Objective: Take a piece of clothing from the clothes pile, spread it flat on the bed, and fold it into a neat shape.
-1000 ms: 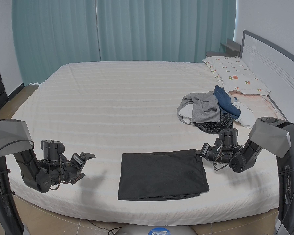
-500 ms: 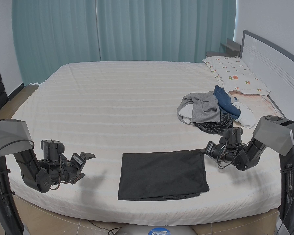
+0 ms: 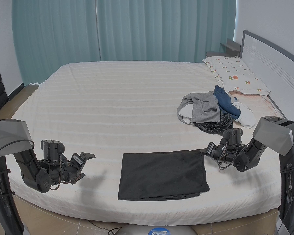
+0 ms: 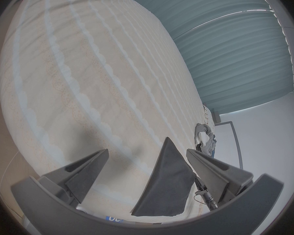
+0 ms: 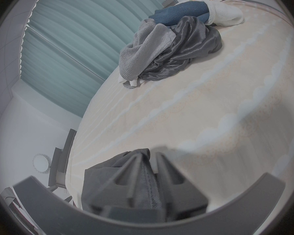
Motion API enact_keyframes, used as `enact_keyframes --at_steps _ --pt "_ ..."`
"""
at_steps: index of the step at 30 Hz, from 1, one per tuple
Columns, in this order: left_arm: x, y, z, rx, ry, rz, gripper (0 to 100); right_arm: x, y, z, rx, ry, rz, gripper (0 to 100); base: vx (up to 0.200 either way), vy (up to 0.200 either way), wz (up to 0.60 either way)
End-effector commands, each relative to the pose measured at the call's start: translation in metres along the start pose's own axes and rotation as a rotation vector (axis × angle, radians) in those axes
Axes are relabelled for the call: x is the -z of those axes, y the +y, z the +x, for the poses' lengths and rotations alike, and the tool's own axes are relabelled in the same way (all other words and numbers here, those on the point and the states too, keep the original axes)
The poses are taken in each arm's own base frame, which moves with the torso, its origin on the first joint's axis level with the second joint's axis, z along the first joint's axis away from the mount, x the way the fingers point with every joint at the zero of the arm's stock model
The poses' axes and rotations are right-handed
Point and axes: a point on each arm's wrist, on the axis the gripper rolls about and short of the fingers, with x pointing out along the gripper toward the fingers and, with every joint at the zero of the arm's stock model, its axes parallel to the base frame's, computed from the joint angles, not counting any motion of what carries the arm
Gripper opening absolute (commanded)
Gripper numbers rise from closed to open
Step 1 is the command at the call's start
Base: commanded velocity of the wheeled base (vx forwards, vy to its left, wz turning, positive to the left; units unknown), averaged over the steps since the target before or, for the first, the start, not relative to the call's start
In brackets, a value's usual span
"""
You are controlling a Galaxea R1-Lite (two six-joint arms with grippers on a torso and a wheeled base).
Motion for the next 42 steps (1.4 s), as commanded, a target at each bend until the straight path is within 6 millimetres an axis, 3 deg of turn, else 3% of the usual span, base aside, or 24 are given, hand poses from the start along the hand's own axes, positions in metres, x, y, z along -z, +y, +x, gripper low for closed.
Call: enact_keyframes --at_steps 1,7,13,18,25,35,42 --pt "0.000 0.000 0.000 0.000 0.002 -0.001 100 0.002 0.000 -0.004 0.004 0.006 0.002 100 0.000 0.000 0.00" --pt "0.000 0.000 0.000 -0.001 0.000 -0.001 100 0.000 0.004 -0.031 0.013 0.003 0.014 100 0.000 0.000 0.00" --pt "0.007 -0.003 0.001 -0.003 0.010 0.014 100 0.021 0.005 -0.092 0.078 0.058 0.102 100 0.000 0.000 0.00" --pt "0.012 -0.010 -0.001 0.003 -0.003 0.027 100 0.039 -0.001 -0.124 0.098 0.080 0.125 100 0.000 0.000 0.00" --pt "0.027 -0.014 0.000 0.006 0.040 0.051 100 0.046 -0.006 -0.132 0.037 0.028 0.265 100 -0.143 0.000 0.00" --pt "0.028 -0.018 0.004 0.020 0.044 0.052 100 0.059 -0.032 -0.117 -0.004 -0.002 0.281 100 -0.020 0.000 0.00" --pt "0.026 -0.030 0.009 0.063 0.036 0.014 100 0.067 -0.035 -0.114 -0.033 -0.009 0.268 100 0.000 -0.029 0.00"
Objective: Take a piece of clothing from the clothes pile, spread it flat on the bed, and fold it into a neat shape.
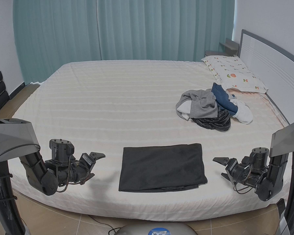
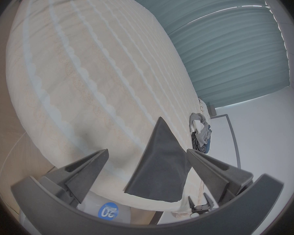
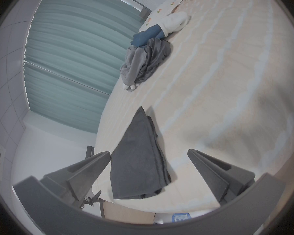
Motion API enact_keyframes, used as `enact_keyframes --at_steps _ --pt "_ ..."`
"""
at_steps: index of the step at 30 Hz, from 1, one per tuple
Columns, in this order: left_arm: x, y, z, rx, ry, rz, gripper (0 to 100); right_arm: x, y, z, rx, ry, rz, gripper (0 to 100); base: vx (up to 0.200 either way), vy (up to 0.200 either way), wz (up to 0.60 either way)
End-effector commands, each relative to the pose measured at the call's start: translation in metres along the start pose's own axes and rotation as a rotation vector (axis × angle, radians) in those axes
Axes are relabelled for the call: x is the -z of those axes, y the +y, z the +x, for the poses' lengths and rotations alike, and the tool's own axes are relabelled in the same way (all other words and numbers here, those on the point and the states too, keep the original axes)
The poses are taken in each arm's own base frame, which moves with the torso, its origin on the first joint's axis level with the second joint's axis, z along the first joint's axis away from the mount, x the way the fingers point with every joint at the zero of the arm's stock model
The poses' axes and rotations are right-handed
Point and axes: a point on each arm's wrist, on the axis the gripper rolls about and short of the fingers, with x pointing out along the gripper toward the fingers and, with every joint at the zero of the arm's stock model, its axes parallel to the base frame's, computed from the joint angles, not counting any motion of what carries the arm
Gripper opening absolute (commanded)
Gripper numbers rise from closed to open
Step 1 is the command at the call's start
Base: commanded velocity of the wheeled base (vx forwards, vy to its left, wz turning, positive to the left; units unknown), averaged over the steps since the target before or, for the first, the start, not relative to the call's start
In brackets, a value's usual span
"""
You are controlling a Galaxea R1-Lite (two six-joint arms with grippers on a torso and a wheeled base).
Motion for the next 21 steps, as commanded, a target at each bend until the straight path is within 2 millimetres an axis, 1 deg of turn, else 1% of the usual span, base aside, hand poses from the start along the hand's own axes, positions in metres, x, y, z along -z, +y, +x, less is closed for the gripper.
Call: enact_keyframes --at_steps 1,4,11,14,19,20,21 --pt "0.0007 -0.0086 0.0058 0.029 0.000 0.000 100 0.0119 -0.0168 0.0040 0.059 0.044 0.014 100 0.000 -0.200 0.00" --pt "0.0009 -0.0083 0.0057 0.028 0.001 -0.003 100 0.0135 -0.0170 0.0024 0.066 0.048 0.016 100 0.000 -0.200 0.00" --pt "0.0020 -0.0058 0.0082 0.017 0.003 -0.002 100 0.0105 -0.0160 0.0015 0.059 0.037 0.025 100 0.000 -0.200 0.00" --pt "0.0019 -0.0046 0.0087 0.013 0.003 -0.002 100 0.0081 -0.0143 0.0006 0.052 0.025 0.065 100 0.000 -0.200 0.00" --pt "0.0018 -0.0055 0.0093 0.013 0.001 0.008 100 0.0059 -0.0120 -0.0008 0.044 0.018 0.088 100 0.000 -0.200 0.00" --pt "-0.0013 -0.0086 0.0084 0.026 -0.012 0.017 100 0.0066 -0.0125 -0.0004 0.046 0.020 0.088 100 0.000 -0.200 0.00" --pt "-0.0026 -0.0089 0.0085 0.028 -0.015 0.021 100 0.0066 -0.0125 -0.0004 0.046 0.020 0.087 100 0.000 0.000 0.00"
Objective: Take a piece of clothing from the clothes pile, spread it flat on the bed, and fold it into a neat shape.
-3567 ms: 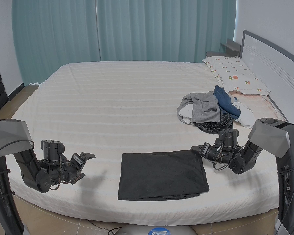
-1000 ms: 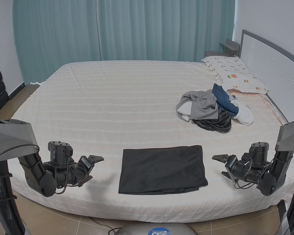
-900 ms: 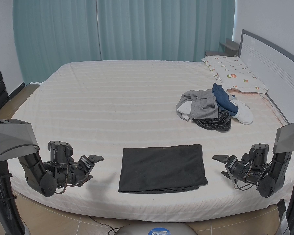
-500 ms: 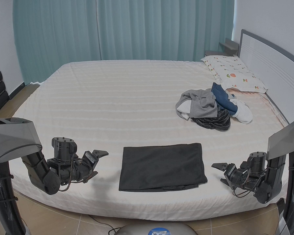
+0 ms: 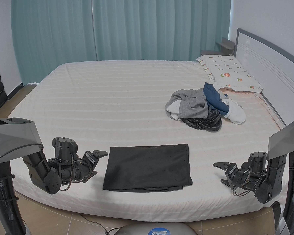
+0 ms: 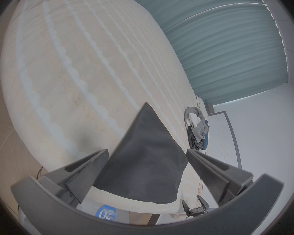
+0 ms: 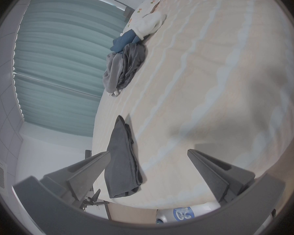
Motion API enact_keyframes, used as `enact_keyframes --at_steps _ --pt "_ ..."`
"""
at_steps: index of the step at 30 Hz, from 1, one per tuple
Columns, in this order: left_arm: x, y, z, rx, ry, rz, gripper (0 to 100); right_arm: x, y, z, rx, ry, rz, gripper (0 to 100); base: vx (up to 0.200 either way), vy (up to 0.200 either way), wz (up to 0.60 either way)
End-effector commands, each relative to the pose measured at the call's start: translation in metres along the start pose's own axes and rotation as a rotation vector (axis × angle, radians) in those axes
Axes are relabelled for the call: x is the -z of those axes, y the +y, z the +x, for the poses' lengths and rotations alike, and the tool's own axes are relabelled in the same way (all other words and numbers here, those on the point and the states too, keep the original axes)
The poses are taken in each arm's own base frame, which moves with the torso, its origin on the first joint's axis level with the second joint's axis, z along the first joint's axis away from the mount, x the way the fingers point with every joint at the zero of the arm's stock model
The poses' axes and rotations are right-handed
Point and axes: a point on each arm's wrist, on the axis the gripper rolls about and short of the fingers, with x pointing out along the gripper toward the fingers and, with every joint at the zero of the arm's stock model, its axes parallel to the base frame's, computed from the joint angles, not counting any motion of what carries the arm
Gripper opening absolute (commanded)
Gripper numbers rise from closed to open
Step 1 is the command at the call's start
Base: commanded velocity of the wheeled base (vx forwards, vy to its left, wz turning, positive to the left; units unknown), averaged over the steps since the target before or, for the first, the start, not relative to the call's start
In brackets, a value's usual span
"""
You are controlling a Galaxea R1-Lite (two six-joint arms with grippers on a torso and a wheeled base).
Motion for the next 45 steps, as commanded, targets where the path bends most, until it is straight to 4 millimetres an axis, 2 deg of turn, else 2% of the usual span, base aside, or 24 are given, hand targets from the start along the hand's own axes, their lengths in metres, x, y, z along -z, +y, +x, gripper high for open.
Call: enact_keyframes --at_steps 1,5,7,11,19,25,38,39,45 --pt "-0.006 -0.003 0.000 0.014 -0.020 0.027 100 -0.001 0.002 0.000 -0.011 -0.006 -0.004 100 0.000 0.000 0.00" --pt "-0.013 -0.002 0.003 0.010 -0.040 0.143 100 0.000 0.001 0.000 -0.010 -0.005 -0.006 100 0.000 0.000 0.00" --pt "-0.016 0.004 0.007 -0.018 -0.034 0.273 100 0.001 0.001 0.000 -0.007 -0.001 -0.007 100 0.000 0.000 0.00" --pt "-0.011 0.019 0.024 -0.124 -0.005 0.394 100 0.002 0.001 0.000 -0.006 0.001 -0.008 100 0.000 0.000 0.00" --pt "-0.007 0.033 0.042 -0.209 -0.046 0.406 100 0.003 0.000 0.000 -0.002 0.010 -0.012 100 0.000 0.000 0.00" --pt "-0.001 0.028 0.057 -0.177 -0.053 0.416 100 0.003 0.000 0.000 -0.003 0.009 -0.018 100 0.000 0.000 0.00" --pt "-0.002 0.027 0.062 -0.162 -0.061 0.404 100 0.004 0.000 0.001 0.000 0.011 -0.018 100 0.000 0.000 0.00" --pt "-0.002 0.027 0.062 -0.162 -0.061 0.402 0 0.004 0.000 0.001 0.000 0.011 -0.018 100 0.000 0.000 0.00" --pt "-0.004 0.024 0.062 -0.149 -0.074 0.363 0 0.004 0.000 0.001 0.000 0.011 -0.018 100 0.000 0.000 0.00"
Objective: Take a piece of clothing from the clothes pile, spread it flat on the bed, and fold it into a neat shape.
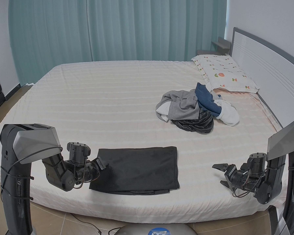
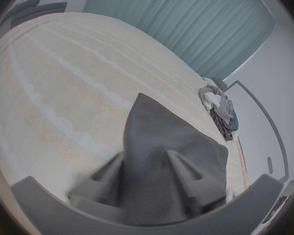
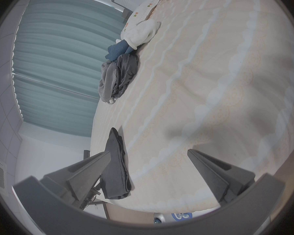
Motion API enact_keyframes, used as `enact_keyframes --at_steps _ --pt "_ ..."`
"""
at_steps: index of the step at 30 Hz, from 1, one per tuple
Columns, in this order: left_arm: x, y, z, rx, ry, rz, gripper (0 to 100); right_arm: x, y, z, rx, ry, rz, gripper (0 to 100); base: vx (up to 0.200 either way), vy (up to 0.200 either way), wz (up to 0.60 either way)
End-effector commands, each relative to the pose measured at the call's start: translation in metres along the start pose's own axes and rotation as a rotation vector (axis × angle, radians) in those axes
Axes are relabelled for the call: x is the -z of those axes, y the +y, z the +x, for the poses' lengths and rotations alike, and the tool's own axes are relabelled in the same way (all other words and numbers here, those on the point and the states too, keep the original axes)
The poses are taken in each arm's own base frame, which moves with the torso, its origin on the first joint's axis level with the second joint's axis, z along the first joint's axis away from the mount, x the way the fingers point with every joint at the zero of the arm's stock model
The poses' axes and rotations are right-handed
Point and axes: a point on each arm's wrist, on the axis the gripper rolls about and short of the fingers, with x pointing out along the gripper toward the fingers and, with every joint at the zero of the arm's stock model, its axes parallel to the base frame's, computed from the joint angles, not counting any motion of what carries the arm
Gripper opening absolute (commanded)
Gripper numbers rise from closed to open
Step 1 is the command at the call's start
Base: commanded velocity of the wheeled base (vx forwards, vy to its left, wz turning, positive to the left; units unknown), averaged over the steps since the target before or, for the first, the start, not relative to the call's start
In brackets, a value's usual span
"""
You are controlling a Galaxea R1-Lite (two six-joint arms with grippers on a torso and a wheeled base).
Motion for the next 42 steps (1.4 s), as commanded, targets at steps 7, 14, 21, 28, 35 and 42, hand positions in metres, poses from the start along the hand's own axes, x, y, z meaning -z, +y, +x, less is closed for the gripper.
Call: enact_keyframes --at_steps 7,14,21,28,35,42 --pt "-0.0040 0.0007 -0.0021 0.035 -0.040 -0.063 0 -0.0006 0.0010 0.0001 -0.009 -0.006 -0.003 100 0.000 0.000 0.00" --pt "0.0003 0.0043 -0.0046 0.031 -0.045 -0.055 0 -0.0004 0.0006 0.0003 -0.008 -0.006 -0.003 100 0.000 0.000 0.00" --pt "0.0004 0.0045 -0.0035 0.042 -0.057 -0.054 0 -0.0004 0.0006 0.0003 -0.008 -0.006 -0.003 100 0.000 0.000 0.00" --pt "-0.0004 0.0038 -0.0041 0.044 -0.061 -0.062 0 -0.0002 0.0003 0.0004 -0.007 -0.005 -0.007 100 0.000 0.000 0.00" --pt "-0.0008 0.0043 -0.0045 0.038 -0.065 -0.081 0 -0.0003 0.0004 0.0007 -0.008 -0.004 -0.007 100 0.000 0.086 0.00" --pt "-0.0026 0.0084 -0.0064 0.027 -0.069 -0.095 0 -0.0004 0.0005 0.0007 -0.009 -0.004 -0.007 100 0.000 0.200 0.00"
